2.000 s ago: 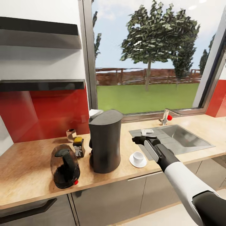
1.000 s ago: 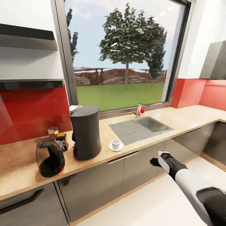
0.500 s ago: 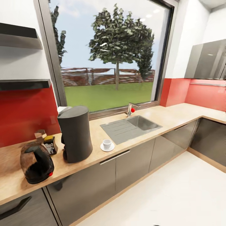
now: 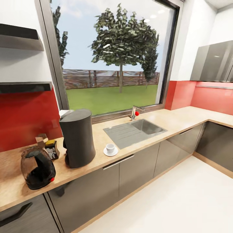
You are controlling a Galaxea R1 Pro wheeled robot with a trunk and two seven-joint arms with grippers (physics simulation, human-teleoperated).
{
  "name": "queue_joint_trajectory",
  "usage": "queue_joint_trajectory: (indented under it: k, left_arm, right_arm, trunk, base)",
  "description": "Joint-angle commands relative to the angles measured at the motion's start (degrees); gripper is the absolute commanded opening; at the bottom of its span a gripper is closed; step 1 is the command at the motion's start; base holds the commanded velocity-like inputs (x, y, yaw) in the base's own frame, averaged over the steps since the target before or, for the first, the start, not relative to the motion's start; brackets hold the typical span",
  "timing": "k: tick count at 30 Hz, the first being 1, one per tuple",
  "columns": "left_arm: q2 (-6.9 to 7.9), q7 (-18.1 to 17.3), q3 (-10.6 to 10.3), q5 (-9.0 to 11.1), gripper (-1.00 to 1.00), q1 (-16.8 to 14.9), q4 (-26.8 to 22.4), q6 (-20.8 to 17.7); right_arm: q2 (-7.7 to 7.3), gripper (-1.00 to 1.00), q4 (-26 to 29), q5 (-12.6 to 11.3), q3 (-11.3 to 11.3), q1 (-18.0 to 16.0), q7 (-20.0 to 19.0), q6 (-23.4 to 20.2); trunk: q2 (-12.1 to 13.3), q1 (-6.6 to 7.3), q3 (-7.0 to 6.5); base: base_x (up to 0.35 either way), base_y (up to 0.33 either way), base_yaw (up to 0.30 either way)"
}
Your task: Set up a coffee station on the kitchen countertop: keep the coffee maker on the countertop, move the bottle of coffee from the kitchen shelf to the counter next to the coffee maker, place a paper coffee filter on top of the coffee maker, put the saucer next to the coffee maker with the coffee cup on the saucer, and place the electric kettle next to the coffee maker.
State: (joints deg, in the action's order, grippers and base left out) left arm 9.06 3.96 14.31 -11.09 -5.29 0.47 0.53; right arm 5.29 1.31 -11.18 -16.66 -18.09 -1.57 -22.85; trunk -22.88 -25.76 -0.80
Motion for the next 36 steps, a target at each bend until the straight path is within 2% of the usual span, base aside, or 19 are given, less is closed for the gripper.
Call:
queue_joint_trajectory:
  k: [1,4,14,17,21,23,27,30,36]
  left_arm:
    - [0.00,0.17,0.46,-0.60,1.00,-0.01,0.05,0.06]
    - [0.05,0.17,0.46,-0.60,1.00,-0.06,-0.01,0.09]
    - [0.16,0.17,0.50,-0.52,1.00,-0.05,-0.03,0.19]
    - [0.16,0.17,0.53,-0.46,1.00,-0.07,-0.03,0.23]
    - [0.16,0.17,0.47,-0.51,1.00,-0.05,-0.11,0.23]
    - [0.11,0.17,0.46,-0.61,1.00,-0.05,-0.16,0.20]
    - [0.08,0.17,0.46,-0.67,1.00,-0.07,-0.19,0.18]
    - [0.08,0.17,0.46,-0.68,1.00,-0.07,-0.20,0.18]
    - [0.08,0.17,0.46,-0.69,1.00,-0.07,-0.20,0.18]
  right_arm:
    - [-0.01,1.00,0.08,-0.49,-0.49,0.01,0.21,-0.27]
    - [-0.09,1.00,0.10,-0.46,-0.48,0.06,1.53,-0.26]
    - [-0.11,1.00,0.20,-0.51,-0.48,0.07,1.74,0.07]
    - [-0.14,1.00,0.25,-0.51,-0.48,0.07,1.74,1.52]
    - [-0.25,1.00,0.20,-0.49,-0.55,0.07,1.74,10.54]
    - [-0.27,1.00,0.19,-0.46,-0.56,0.07,1.74,17.21]
    - [-0.31,1.00,0.19,-0.45,-0.57,0.07,1.74,26.47]
    - [-0.46,1.00,0.19,-0.43,-0.59,0.07,1.74,29.31]
    - [-0.54,1.00,0.19,-0.42,-0.57,0.07,1.74,30.00]
  trunk:
    - [-0.04,-0.02,0.02]
    - [-0.04,-0.02,0.02]
    - [-0.04,-0.02,0.02]
    - [-0.04,-0.02,0.02]
    - [-0.04,-0.02,0.02]
    - [-0.04,-0.02,0.02]
    - [-0.04,-0.02,0.02]
    - [-0.04,-0.02,0.02]
    - [-0.04,-0.02,0.02]
  base:
    - [0.000,0.000,0.000]
    - [0.000,0.000,0.000]
    - [0.000,0.000,0.000]
    - [0.000,0.000,0.000]
    - [0.000,0.000,0.000]
    - [0.000,0.000,0.000]
    - [0.000,0.000,0.000]
    - [0.000,0.000,0.000]
    - [0.000,0.000,0.000]
